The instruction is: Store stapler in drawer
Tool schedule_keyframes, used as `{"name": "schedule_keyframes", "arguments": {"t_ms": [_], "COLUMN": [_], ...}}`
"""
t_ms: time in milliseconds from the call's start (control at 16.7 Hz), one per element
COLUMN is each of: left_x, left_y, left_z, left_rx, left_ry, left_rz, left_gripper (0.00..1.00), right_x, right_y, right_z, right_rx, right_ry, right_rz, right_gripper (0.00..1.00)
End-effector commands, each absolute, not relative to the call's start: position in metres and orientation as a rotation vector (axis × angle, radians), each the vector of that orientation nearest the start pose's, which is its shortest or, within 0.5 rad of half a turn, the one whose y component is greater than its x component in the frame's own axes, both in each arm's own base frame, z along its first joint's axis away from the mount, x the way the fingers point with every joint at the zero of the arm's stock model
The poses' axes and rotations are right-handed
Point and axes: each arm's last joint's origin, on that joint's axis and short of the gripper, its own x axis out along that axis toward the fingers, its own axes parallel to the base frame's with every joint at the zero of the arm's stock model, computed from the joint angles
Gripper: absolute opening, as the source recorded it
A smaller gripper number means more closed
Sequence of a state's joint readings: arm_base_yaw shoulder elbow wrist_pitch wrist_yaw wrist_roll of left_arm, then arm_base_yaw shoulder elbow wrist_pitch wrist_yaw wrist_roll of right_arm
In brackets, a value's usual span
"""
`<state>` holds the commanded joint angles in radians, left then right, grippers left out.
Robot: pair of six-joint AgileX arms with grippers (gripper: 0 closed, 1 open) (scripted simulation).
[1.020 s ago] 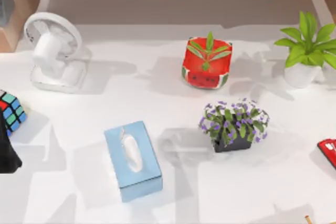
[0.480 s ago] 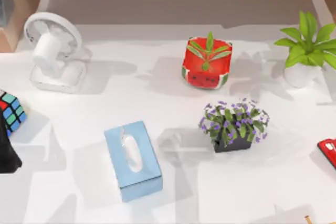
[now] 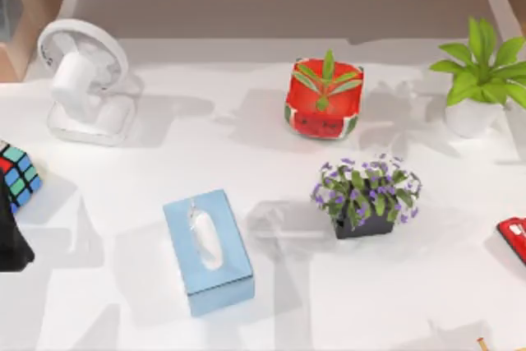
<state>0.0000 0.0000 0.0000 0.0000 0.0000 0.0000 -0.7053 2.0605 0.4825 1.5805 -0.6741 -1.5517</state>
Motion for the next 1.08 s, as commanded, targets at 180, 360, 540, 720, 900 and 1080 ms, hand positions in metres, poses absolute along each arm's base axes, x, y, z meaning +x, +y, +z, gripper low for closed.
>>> {"name": "schedule_keyframes", "arguments": {"t_ms": [180,360,540,720,900,1080], "left_x": [0.1057,0.1057,0.1057,0.1057,0.1057,0.1057], "left_y": [-0.0012,-0.0012,-0.0012,-0.0012,-0.0012,-0.0012], "left_z": [0.1600,0.1600,0.1600,0.1600,0.1600,0.1600], "left_rx": [0.000,0.000,0.000,0.000,0.000,0.000], "left_ry": [0.000,0.000,0.000,0.000,0.000,0.000], "left_rz": [0.000,0.000,0.000,0.000,0.000,0.000], "left_gripper": [1.00,1.00,1.00,1.00,1.00,1.00], "right_x": [0.2413,0.2413,0.2413,0.2413,0.2413,0.2413], "right_y": [-0.1776,-0.1776,-0.1776,-0.1776,-0.1776,-0.1776], "right_z": [0.0865,0.0865,0.0865,0.0865,0.0865,0.0865], "right_rx": [-1.564,-1.564,-1.564,-1.564,-1.564,-1.564], "right_ry": [0.012,0.012,0.012,0.012,0.012,0.012], "right_rz": [-0.001,-0.001,-0.001,-0.001,-0.001,-0.001], "right_gripper": [0.45,0.68,0.90,1.00,1.00,1.00]}}
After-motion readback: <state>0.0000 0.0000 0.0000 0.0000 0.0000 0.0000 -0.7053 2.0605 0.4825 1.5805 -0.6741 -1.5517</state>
